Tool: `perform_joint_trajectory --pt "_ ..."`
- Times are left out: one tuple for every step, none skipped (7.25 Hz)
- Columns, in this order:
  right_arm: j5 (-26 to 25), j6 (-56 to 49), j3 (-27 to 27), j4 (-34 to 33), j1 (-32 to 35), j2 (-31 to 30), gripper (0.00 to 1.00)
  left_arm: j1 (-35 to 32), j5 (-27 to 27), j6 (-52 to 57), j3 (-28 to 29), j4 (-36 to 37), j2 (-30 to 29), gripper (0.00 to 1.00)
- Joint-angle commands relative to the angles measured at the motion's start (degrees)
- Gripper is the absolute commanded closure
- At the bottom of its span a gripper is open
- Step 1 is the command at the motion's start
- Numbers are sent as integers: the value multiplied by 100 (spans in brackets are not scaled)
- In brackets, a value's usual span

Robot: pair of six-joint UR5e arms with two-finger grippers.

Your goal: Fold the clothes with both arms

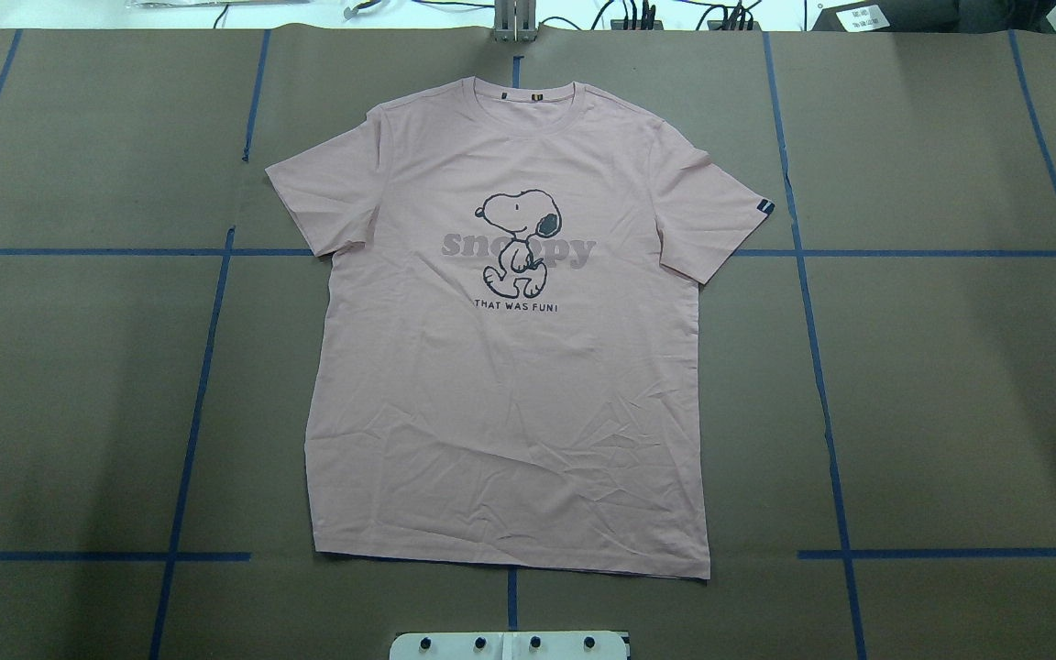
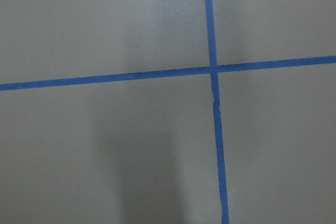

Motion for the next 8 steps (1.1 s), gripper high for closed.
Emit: perform_joint_trajectory --pt "24 37 -260 408 -567 471 0 0 22 -61 6 -190 -162 0" --pt "-63 185 -513 708 -1049 1020 0 0 -4 -401 41 -217 -180 0" --pt "-168 1022 -811 763 -1515 1678 0 0 -13 -517 -37 -226 -189 0" --pt "-639 1804 -1171 764 -1894 2381 0 0 -135 -518 -160 -226 -172 0" --pt "-757 2360 -1836 1042 -2150 3032 0 0 -215 -483 -152 -226 -145 0" --pt "-758 3280 -2564 1689 -2292 3456 0 0 -198 -483 -152 -226 -154 0" --pt "-976 4455 -3016 2583 -2581 3695 1 0 -189 -492 -152 -278 -163 0" --pt "-1883 5432 -3055 2766 -2975 3793 13 0 -207 -509 -126 -409 -145 0"
